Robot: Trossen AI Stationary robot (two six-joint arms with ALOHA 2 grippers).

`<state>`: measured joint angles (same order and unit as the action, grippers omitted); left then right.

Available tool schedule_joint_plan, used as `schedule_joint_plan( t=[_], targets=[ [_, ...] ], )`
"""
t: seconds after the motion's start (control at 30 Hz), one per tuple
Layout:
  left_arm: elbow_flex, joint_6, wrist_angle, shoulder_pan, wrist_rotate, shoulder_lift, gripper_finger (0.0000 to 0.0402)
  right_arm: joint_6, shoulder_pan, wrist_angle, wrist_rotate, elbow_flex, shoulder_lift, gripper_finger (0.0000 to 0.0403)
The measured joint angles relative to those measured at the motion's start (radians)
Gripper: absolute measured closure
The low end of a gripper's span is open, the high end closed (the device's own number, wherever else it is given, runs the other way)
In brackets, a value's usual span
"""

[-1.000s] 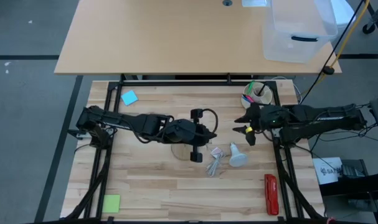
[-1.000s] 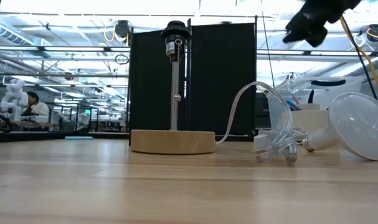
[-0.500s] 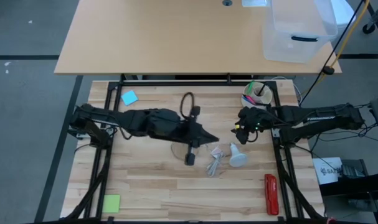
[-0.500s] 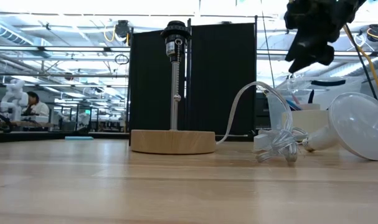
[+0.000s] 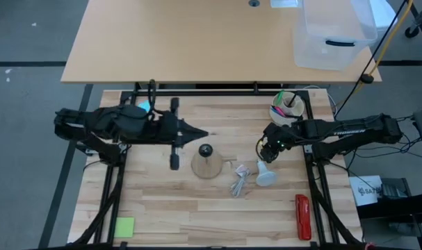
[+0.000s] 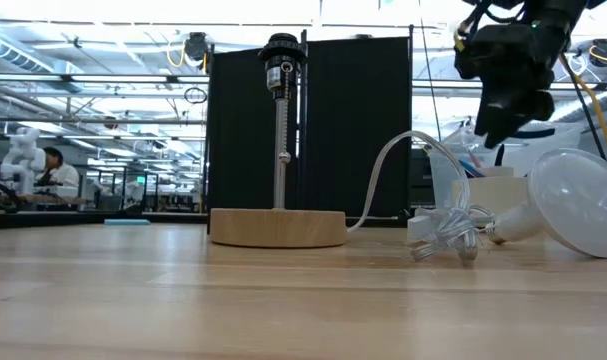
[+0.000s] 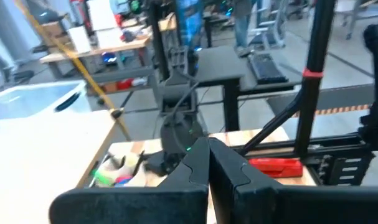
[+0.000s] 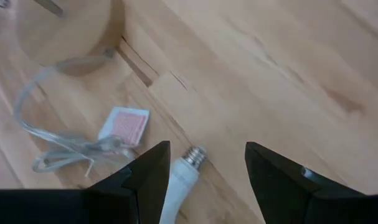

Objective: Screw lightbulb
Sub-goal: Insert the lightbulb into the lamp

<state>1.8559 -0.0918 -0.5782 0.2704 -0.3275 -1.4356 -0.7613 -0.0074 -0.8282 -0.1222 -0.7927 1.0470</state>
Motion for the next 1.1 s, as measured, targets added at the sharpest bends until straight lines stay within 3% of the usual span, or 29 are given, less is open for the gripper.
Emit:
schedule_joint_plan(
  t=[0.13,0.23,0.53,0.77,1.1],
  targets=[
    [-0.075,0.006,0.013,0.019,-0.007,0.046,0.0402,-0.046,0.000,0.000,0.038,0.000,0.036,0.0202],
    [-0.219,0.012,0.104,0.021,-0.006,0.102,0.0402,-0.067,0.000,0.010,0.049,0.001,0.053,0.0202],
    [-0.726,0.068,0.481,0.042,0.038,0.301,0.0402,-0.125,0.000,0.018,0.073,0.001,0.053,0.0202],
    [-1.051,0.085,0.849,0.053,0.037,0.356,0.0402,-0.174,-0.006,0.031,0.156,0.001,0.053,0.0202],
    [-1.294,0.114,1.100,0.011,0.033,0.352,0.0402,-0.253,-0.014,0.002,0.244,0.001,0.148,0.0202]
  ],
)
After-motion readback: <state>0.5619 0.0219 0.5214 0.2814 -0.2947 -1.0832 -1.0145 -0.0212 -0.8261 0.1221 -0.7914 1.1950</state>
